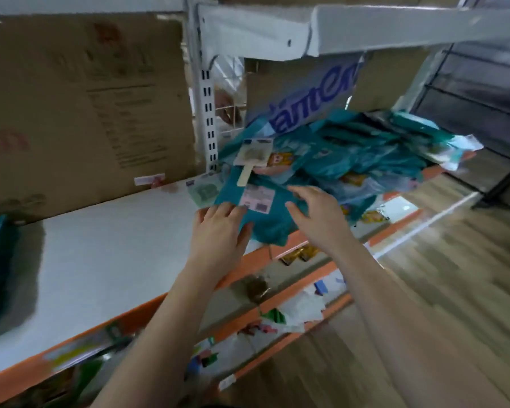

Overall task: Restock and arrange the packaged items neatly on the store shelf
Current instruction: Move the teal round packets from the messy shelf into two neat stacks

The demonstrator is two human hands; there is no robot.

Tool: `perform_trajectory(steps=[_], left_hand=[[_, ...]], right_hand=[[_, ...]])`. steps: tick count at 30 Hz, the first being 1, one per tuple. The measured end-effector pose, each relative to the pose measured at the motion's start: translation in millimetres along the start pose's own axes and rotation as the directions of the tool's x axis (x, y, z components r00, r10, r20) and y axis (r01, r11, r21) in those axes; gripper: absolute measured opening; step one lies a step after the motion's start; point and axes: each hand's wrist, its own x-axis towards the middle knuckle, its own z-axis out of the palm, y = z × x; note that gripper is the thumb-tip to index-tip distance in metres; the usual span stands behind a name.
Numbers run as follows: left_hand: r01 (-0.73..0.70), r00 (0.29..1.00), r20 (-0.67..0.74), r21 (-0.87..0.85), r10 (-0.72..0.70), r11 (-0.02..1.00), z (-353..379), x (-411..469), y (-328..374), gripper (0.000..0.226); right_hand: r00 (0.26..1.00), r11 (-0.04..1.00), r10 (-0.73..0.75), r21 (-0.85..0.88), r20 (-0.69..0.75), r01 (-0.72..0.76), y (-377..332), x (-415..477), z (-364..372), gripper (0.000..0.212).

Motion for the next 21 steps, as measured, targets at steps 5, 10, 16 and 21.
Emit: perform_trajectory(steps=[5, 10, 16, 21], left_hand=[[-0.048, 0.999, 0.006, -0.036, 0.049, 0.998, 23, 40, 55, 0.034], [-0.073, 0.997, -0.007, -0.075, 0.073, 0.994, 44, 82, 86, 0.037], [-0.087, 0.996, -0.023, -0.114, 0.085, 0.990, 74, 153, 117, 0.041], [-0.082, 0.996, -0.041, -0.112, 0.078, 0.990, 86, 195, 135, 0.038]], right_hand=[[0.997, 0.998, 0.060, 0.036, -0.044, -0.059, 64, 0, -28, 0.039], [0.996, 0.999, 0.048, 0.026, -0.077, -0.046, 112, 16, -41, 0.035], [0.994, 0.998, 0.062, -0.012, -0.086, -0.063, 173, 59, -62, 0.035], [0.990, 0.995, 0.073, -0.058, -0.124, -0.081, 211, 105, -78, 0.032]])
